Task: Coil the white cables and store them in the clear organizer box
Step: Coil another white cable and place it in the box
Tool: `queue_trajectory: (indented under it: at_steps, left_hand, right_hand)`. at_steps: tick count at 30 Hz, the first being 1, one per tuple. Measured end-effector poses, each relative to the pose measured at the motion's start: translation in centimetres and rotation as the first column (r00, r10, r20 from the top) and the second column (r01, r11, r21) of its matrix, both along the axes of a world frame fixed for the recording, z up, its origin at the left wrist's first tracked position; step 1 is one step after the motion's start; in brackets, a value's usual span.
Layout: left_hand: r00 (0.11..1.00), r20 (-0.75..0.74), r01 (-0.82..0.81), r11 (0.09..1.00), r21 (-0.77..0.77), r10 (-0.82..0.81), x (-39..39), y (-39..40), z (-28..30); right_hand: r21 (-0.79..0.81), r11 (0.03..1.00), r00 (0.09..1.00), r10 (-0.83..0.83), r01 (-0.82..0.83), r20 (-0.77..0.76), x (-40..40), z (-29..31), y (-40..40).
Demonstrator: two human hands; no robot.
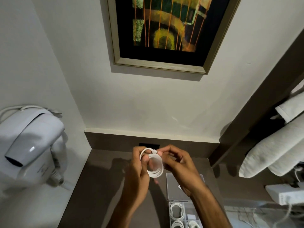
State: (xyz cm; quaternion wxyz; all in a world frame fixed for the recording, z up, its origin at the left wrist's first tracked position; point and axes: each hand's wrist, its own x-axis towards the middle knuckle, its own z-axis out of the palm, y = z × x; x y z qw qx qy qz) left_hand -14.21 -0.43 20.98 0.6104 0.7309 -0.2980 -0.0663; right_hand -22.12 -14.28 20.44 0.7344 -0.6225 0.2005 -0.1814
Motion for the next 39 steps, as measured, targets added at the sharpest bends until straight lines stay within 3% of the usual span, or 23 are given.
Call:
queue_trajectory:
  at_steps: [5, 15, 20, 24, 27, 33, 39]
  left_hand:
    - [0.985, 0.153, -0.081, 0.996, 0.036, 0.074, -1.0, -1.6, 0.1]
    - [0.936, 0.352, -0.114, 0.942, 0.316, -0.005, -3.3, -3.7, -1.7]
    - [0.954, 0.284, -0.024, 0.914, 0.405, -0.1, -4.7, -4.9, -2.1]
    - [0.959, 0.269, -0.017, 0.923, 0.385, -0.094, -5.6, -6.1, -2.0]
    - [0.969, 0.229, -0.01, 0.908, 0.418, -0.094, -6.2, -6.8, -2.1]
    - [0.925, 0.311, 0.069, 0.901, 0.428, -0.218, -7.1, -8.0, -2.6]
    - [0.95, 0.27, 0.05, 0.928, 0.37, -0.159, -7.4, -9.1, -3.7]
  right_hand:
    - [0.151, 0.987, 0.998, 0.065, -0.061, -0.022, -1.5, -0.7, -1.3]
    - [0.192, 0.981, 0.985, 0.073, -0.042, -0.157, -4.7, -2.0, -2.8]
    - [0.296, 0.955, 0.995, 0.039, -0.011, -0.088, -6.6, -2.5, -3.0]
    - [0.216, 0.975, 0.996, -0.031, 0.048, -0.083, -8.2, -3.1, -3.6]
    - [0.164, 0.986, 0.994, 0.013, 0.004, -0.106, -9.2, -3.3, -4.4]
    - [0.208, 0.978, 0.996, 0.048, -0.032, -0.071, -10.3, -3.5, -5.5]
    - [0.236, 0.971, 0.996, -0.011, 0.032, -0.089, -10.6, -4.1, -5.9]
